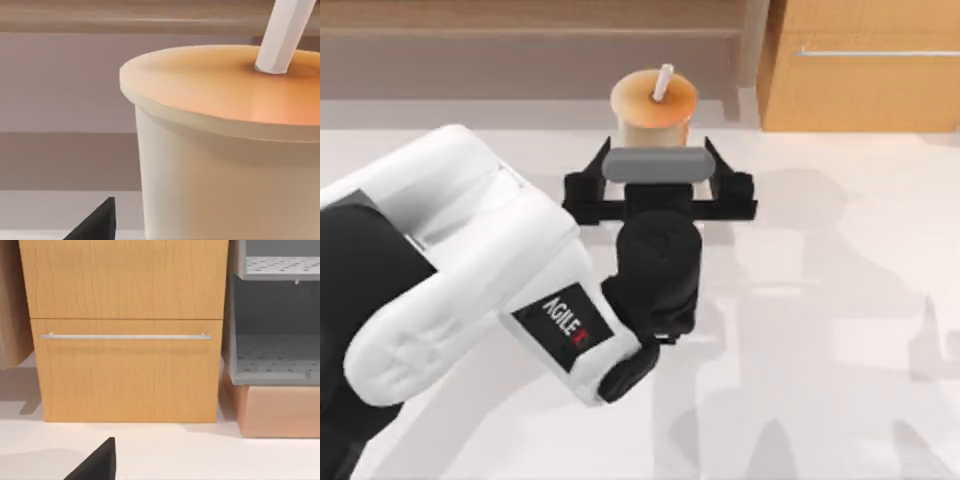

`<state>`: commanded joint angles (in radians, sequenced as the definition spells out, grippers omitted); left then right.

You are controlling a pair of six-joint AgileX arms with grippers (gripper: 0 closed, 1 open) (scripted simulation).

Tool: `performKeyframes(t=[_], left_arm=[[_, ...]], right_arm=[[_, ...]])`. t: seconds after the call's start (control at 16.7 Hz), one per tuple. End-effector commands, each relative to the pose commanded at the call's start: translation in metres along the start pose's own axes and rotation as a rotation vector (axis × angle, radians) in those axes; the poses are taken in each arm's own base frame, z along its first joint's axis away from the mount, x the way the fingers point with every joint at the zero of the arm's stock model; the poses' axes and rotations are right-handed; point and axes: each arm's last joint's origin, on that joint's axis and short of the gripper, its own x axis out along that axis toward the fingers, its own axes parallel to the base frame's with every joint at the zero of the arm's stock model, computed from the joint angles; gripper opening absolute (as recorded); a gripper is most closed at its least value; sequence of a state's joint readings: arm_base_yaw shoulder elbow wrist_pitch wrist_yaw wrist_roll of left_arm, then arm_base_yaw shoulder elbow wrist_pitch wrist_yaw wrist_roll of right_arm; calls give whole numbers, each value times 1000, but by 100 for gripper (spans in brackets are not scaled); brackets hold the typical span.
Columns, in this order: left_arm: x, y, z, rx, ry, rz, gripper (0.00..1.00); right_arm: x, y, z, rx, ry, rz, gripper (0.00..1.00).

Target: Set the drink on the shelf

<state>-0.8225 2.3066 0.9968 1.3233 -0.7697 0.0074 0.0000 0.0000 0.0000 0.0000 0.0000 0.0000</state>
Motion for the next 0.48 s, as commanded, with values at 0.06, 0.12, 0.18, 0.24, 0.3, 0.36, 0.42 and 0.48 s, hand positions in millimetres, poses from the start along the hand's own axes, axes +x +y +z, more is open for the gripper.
performKeyframes(t=[0.06,0.12,0.18,0.24,0.3,0.36,0.42,0.48], left_arm=[[10,0,0,0,0,0,100],[19,1,1,0,0,0,100],[26,2,1,0,0,0,100],[30,2,1,0,0,0,100],[31,2,1,0,0,0,100],[31,2,1,0,0,0,100],[31,2,1,0,0,0,100],[31,2,1,0,0,0,100]], right_arm=[[0,0,0,0,0,0,100],[0,0,0,0,0,0,100],[0,0,0,0,0,0,100],[0,0,0,0,0,0,100],[0,0,0,0,0,0,100],[0,0,0,0,0,0,100],[0,0,0,0,0,0,100],[0,0,0,0,0,0,100]])
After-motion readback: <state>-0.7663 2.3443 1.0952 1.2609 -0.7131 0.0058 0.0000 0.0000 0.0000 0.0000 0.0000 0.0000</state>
